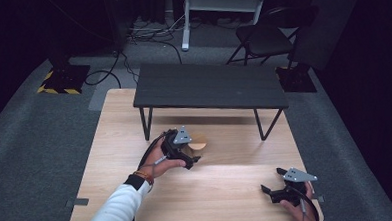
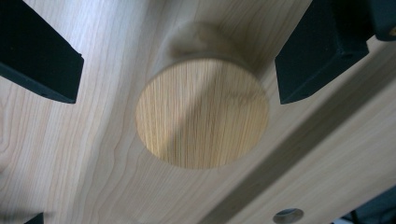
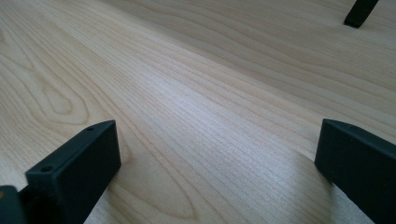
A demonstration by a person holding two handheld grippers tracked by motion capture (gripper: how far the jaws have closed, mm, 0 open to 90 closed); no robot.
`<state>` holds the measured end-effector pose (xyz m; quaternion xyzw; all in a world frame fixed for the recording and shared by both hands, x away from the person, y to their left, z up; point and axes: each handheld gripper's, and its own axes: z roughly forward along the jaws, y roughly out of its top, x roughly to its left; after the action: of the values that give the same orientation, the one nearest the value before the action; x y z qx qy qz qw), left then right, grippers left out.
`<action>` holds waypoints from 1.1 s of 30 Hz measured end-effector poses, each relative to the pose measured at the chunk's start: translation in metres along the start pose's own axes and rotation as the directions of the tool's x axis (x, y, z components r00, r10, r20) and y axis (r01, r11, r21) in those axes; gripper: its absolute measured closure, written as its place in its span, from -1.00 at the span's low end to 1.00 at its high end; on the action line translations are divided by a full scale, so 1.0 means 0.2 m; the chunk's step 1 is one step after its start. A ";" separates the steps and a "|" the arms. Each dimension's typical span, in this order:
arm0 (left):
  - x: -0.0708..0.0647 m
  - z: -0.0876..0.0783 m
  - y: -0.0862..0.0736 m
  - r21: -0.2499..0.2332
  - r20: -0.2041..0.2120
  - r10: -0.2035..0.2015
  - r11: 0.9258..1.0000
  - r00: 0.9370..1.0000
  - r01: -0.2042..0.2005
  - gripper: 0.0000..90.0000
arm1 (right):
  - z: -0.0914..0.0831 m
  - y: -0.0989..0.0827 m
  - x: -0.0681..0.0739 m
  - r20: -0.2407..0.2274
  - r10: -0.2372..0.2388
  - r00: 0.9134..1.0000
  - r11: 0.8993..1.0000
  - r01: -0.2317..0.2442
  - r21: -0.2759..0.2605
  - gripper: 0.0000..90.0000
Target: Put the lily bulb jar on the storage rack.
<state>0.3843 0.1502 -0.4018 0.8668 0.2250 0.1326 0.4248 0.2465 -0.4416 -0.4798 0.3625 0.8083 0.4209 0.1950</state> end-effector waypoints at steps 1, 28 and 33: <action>0.01 0.03 0.01 0.008 0.004 0.009 1.000 1.000 -0.009 -0.98 | 0.00 0.00 0.00 0.000 0.000 1.000 1.000 0.000 0.000 -1.00; 0.03 0.16 -0.01 -0.029 -0.012 0.014 0.999 1.000 -0.014 -0.44 | 0.00 0.00 0.00 0.000 0.000 1.000 1.000 0.000 0.000 -1.00; 0.01 0.04 0.09 -0.063 0.013 0.014 0.998 1.000 -0.013 -0.44 | 0.00 0.00 0.00 0.000 0.000 1.000 1.000 0.000 0.000 -1.00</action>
<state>0.3943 0.1360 -0.3931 0.8555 0.2119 0.1366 0.4523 0.2466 -0.4417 -0.4798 0.3626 0.8084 0.4209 0.1948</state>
